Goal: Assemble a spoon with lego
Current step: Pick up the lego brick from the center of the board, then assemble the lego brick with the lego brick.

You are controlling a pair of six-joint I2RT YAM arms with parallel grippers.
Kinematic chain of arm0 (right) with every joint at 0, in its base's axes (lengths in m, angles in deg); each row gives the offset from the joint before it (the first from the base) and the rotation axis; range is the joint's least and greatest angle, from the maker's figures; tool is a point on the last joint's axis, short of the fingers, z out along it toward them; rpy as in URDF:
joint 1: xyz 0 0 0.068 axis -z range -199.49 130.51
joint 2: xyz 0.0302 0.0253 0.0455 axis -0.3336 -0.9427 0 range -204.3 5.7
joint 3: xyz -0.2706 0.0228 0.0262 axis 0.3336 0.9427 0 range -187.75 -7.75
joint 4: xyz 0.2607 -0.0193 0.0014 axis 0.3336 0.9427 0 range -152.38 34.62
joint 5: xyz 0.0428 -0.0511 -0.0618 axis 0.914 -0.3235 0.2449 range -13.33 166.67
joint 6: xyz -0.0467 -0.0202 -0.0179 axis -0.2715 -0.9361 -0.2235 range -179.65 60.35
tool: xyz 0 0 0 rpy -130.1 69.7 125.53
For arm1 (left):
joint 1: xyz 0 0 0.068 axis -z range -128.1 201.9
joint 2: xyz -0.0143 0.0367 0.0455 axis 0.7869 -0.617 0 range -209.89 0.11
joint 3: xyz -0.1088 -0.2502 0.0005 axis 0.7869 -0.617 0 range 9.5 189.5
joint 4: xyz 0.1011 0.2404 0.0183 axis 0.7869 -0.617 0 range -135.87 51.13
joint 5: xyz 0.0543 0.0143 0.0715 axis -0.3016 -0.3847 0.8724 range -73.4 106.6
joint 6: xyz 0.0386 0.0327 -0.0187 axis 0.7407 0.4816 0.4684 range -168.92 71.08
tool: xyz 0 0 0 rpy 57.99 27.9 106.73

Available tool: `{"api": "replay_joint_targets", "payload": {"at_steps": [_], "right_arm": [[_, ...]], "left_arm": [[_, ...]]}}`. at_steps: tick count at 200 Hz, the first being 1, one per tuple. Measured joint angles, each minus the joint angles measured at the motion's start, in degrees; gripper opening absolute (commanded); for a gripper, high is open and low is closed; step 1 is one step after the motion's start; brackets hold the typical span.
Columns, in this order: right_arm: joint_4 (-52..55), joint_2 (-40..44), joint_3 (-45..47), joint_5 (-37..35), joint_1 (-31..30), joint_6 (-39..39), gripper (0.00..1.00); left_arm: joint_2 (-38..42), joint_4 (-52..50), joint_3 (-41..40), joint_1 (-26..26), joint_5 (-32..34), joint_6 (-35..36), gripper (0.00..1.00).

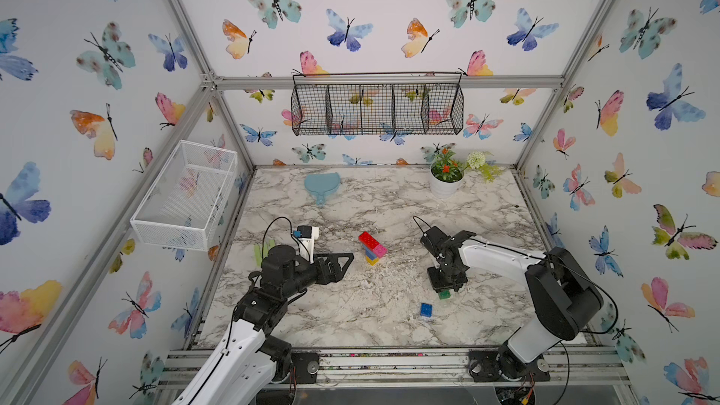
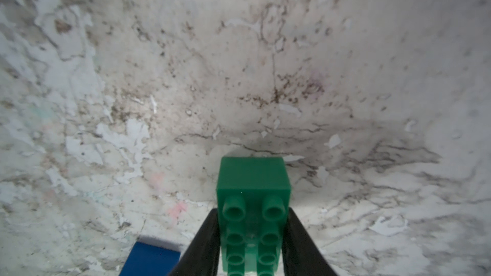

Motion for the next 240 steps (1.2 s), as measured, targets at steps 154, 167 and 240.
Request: {"api": "replay_joint_targets", "payload": {"at_steps": [154,167,240], "right_arm": [[8.76,-5.66,-40.61,3.30,-0.09,-18.60,0.02],[9.46,-8.17,-43.87,4.72,-0.44,-20.28,0.02],[14.36,-18.75,-54.21,7.82,-7.06,-24.20,0.02]], "left_arm": [[3.15,-0.42,-4.70,-0.17,1.81,-2.27,0.97],[3.98,-0.44,-5.51,-0.17,3.02,-3.76,0.97],[5.14,-0.74,-8.83,-0.39,5.22,-7.45,0.97]]}}
